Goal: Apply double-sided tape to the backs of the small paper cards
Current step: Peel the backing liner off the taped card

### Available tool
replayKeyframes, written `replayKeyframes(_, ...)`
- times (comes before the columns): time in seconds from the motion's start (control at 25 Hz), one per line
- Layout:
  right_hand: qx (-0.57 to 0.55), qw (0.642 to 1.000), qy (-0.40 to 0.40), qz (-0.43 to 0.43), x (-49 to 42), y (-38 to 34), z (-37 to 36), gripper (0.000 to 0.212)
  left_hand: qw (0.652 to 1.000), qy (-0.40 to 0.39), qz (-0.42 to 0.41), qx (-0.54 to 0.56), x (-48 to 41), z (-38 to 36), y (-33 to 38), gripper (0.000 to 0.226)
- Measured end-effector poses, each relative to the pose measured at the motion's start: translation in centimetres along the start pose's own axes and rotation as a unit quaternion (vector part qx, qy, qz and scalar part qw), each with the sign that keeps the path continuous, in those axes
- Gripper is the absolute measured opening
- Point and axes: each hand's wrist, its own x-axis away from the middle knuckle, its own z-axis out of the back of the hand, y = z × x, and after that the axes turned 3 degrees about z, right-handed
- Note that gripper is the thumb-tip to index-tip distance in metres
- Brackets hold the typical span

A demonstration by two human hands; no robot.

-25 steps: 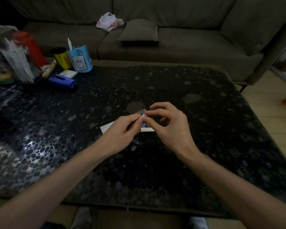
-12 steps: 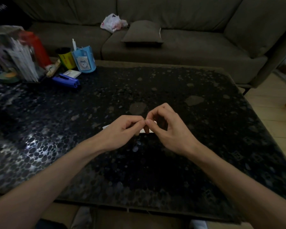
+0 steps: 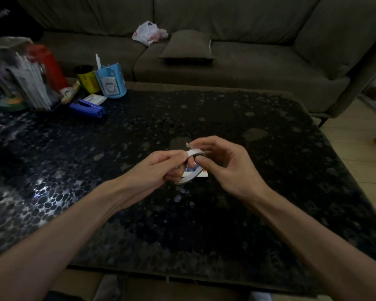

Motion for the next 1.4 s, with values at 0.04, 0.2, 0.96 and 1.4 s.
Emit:
replayKeyframes(0.04, -0.003, 1.000, 0.010, -0.010, 0.0, 0.1, -0.2, 0.027, 1.000, -0.002, 0.000, -0.008, 0.1, 0.0, 0.1, 0.037)
replayKeyframes(0.2, -0.057, 0.997, 0.026, -0.036, 0.3, 0.5, -0.2, 0.024, 0.998, -0.051, 0.043, 0.001, 0.8, 0.3, 0.7, 0.028)
replayKeyframes(0.96, -0.181, 0.957, 0.058, -0.220, -0.2, 0.6, -0.7, 0.033, 0.957, 0.264, -0.065, -0.097, 0.3, -0.5, -0.4, 0.024)
replayKeyframes(1.4, -0.060, 0.992, 0.054, -0.098, 0.5, 0.0, -1.7, 0.050, 0.912, 0.366, -0.118, -0.141, 0.4, -1.8, 0.7, 0.009)
